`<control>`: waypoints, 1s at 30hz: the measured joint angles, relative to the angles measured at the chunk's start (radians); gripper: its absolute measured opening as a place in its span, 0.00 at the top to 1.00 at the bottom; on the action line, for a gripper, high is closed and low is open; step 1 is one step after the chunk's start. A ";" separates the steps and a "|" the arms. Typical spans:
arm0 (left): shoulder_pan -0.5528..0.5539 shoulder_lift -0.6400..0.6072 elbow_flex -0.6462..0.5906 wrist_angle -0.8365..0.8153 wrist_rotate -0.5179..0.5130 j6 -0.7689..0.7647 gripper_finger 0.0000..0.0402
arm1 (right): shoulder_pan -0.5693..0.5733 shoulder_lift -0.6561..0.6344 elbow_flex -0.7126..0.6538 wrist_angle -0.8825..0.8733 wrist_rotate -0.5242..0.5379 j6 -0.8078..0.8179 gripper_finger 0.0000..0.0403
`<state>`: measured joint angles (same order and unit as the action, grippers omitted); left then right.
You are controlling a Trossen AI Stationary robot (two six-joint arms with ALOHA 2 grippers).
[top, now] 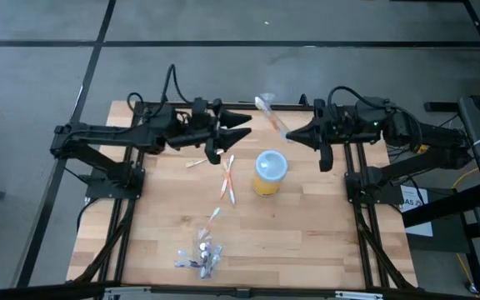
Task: Pick & Place toothbrushing station
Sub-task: Put the orange toothbrush into the left side of the transparent organizer
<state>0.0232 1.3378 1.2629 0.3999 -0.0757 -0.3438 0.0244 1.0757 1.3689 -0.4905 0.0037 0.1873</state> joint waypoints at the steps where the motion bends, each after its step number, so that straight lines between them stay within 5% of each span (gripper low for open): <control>1: 0.000 0.011 0.000 0.023 0.011 0.005 0.51 | 0.010 0.000 0.000 0.009 0.006 0.008 1.00; 14: 0.008 0.068 0.000 0.177 0.015 0.029 0.52 | 0.056 0.048 0.000 0.054 0.005 0.018 1.00; 30: 0.005 0.068 0.030 0.175 0.034 0.033 0.54 | 0.058 0.100 0.000 0.123 -0.019 0.015 1.00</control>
<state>0.0280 1.4055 1.2926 0.5748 -0.0414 -0.3105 0.0826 1.1759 1.3685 -0.3676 -0.0158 0.2020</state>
